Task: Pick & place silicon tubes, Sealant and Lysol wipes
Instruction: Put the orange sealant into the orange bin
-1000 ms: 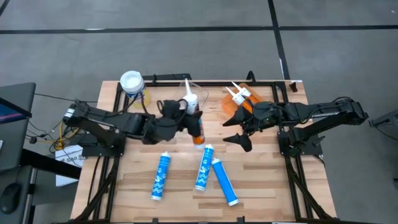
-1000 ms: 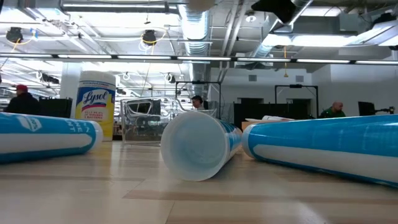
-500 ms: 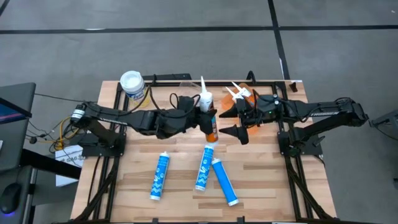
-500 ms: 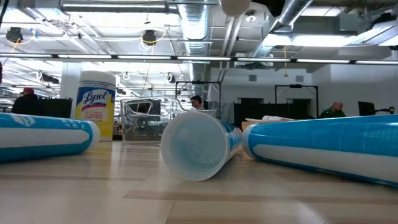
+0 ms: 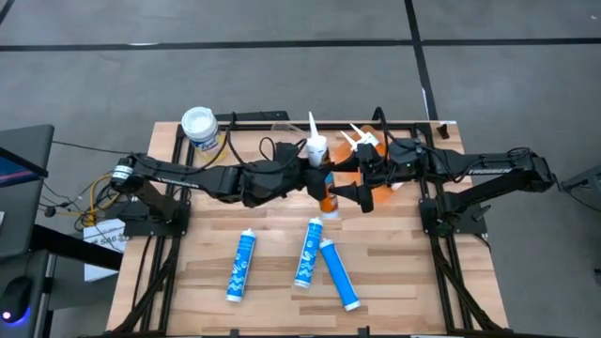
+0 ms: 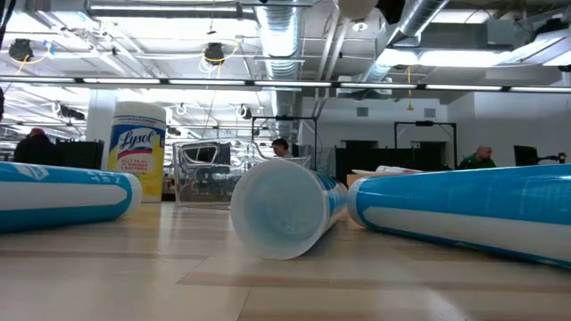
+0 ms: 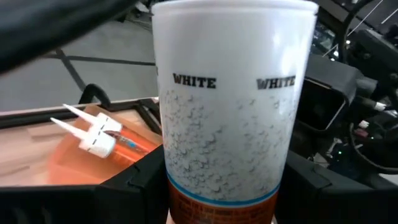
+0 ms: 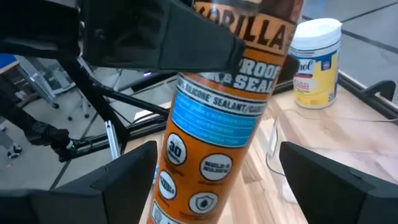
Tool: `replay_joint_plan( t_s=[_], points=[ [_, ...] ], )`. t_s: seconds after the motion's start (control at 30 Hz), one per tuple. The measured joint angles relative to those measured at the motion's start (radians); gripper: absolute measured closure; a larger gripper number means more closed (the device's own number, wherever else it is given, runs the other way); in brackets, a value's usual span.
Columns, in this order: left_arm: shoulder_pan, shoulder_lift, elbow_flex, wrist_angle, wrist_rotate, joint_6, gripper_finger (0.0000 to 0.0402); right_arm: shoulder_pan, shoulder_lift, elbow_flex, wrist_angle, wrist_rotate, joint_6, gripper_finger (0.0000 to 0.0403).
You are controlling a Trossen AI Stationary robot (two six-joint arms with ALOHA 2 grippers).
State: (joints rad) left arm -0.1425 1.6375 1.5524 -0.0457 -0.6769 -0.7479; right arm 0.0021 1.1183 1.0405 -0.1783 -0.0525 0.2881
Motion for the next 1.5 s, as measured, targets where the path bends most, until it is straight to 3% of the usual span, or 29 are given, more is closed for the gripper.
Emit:
replay_joint_plan(
  t_s=[0.73,0.9,1.13,1.5],
  points=[
    [0.007,0.000,0.000,0.069,0.028,0.046,0.0206,-0.011,0.114,0.000,0.124,-0.048,0.026,0.0079],
    [0.012,0.000,0.002,0.050,0.030,0.047,0.0206,-0.011,0.112,0.000,0.124,-0.038,0.041,0.0112],
    [0.020,-0.002,0.002,0.022,0.045,0.048,0.0187,-0.012,0.113,-0.001,0.121,-0.033,0.066,0.0211],
    [0.021,-0.002,0.002,0.020,0.077,0.056,0.0177,-0.012,0.112,-0.002,0.119,-0.003,0.051,0.0214]
  ],
)
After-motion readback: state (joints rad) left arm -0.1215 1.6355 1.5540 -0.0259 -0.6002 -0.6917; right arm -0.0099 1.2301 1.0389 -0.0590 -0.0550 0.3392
